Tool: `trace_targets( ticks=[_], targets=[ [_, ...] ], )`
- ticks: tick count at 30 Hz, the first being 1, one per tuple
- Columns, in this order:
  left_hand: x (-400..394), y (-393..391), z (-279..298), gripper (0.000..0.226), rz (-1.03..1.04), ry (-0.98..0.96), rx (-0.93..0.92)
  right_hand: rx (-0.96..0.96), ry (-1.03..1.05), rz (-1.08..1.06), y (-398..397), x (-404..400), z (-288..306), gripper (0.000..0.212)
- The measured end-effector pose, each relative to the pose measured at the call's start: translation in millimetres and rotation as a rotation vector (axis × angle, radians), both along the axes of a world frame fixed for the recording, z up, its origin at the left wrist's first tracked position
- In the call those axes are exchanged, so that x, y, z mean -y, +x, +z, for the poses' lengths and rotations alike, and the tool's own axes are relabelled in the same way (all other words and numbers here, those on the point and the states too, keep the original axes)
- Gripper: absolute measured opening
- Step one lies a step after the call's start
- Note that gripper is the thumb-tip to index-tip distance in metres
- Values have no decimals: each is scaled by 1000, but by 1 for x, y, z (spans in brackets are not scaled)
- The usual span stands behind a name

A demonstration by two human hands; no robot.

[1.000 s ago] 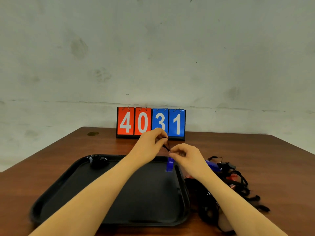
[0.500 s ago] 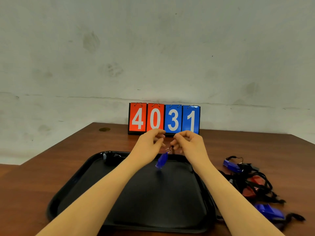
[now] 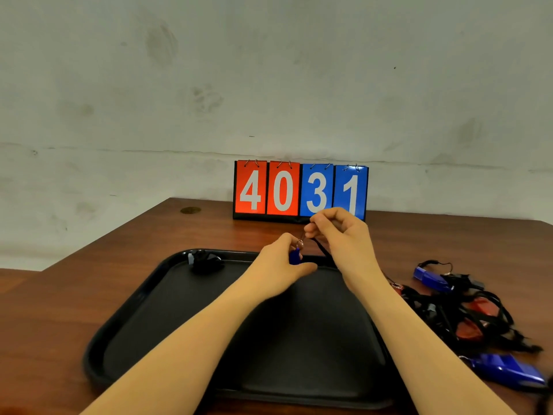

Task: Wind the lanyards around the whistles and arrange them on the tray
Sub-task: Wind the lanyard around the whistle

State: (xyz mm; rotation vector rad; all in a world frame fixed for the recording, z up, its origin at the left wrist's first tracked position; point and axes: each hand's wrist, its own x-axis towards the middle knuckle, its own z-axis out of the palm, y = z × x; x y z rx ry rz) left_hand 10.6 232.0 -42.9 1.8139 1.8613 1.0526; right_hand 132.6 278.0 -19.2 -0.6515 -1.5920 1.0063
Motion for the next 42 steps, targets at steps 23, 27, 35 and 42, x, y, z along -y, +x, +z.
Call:
trace_targets(
  ticks=[23,27,35,42],
  targets=[
    [17,-20,15,48,29,205,-16,190,-108,-123,11,-12,-10,16],
    [19,-23,18,46,146,287,93,218,-21,-196,19,-13,-8,13],
    [21,-26,23,38,178,345,229,188,95,-393,30,-19,-7,10],
    [19,-23,22,36,144,278,289,292,144,-485,34,-24,-10,21]
  ],
)
